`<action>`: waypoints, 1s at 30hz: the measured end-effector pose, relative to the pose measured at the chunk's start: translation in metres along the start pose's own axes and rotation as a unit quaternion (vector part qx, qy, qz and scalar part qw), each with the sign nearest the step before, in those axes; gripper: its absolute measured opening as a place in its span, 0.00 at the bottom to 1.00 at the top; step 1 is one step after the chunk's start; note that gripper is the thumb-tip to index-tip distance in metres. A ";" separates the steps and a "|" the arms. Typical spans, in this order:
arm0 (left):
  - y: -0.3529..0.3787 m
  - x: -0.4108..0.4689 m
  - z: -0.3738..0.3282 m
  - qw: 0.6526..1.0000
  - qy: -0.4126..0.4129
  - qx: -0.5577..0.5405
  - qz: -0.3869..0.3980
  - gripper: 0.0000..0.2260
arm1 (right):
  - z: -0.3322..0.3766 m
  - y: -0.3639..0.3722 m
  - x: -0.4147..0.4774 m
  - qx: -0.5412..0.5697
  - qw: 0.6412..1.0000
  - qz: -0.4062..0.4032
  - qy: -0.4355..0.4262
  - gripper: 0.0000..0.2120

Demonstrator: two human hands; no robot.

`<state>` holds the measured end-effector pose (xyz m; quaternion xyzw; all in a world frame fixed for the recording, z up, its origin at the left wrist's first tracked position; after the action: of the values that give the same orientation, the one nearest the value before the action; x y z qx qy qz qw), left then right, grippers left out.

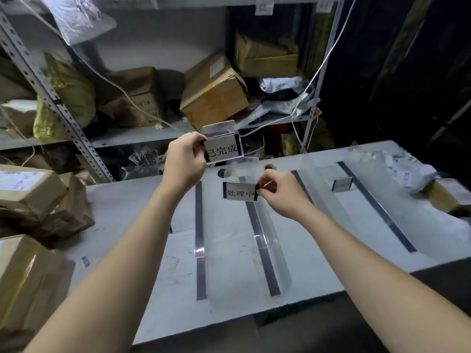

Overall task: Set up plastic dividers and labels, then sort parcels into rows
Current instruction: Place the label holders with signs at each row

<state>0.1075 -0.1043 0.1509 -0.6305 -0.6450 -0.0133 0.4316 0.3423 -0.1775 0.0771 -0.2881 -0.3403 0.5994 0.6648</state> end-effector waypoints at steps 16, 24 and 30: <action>0.051 0.039 0.058 0.999 -0.029 0.006 0.031 0.09 | -0.031 0.096 0.075 -0.001 0.994 0.092 0.050 0.08; 0.077 0.054 0.105 0.997 -0.047 -0.014 0.064 0.09 | -0.055 0.147 0.110 0.000 0.989 0.117 0.094 0.07; 0.087 0.059 0.127 0.992 -0.076 -0.017 0.104 0.09 | -0.066 0.176 0.127 -0.014 0.986 0.138 0.093 0.13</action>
<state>0.1205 0.0322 0.0596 -0.7004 -0.6066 0.0687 0.3699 0.2955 -0.0296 -0.0878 -0.3965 -0.2424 0.6508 0.6004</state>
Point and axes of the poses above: each hand's wrist, its own x-axis towards the middle knuckle, its own y-axis out of the palm, z = x × y, the point moved 3 cm from there along x, towards the middle knuckle, and after that the axes turned 10 degrees about -x, right-handed, at the moved point
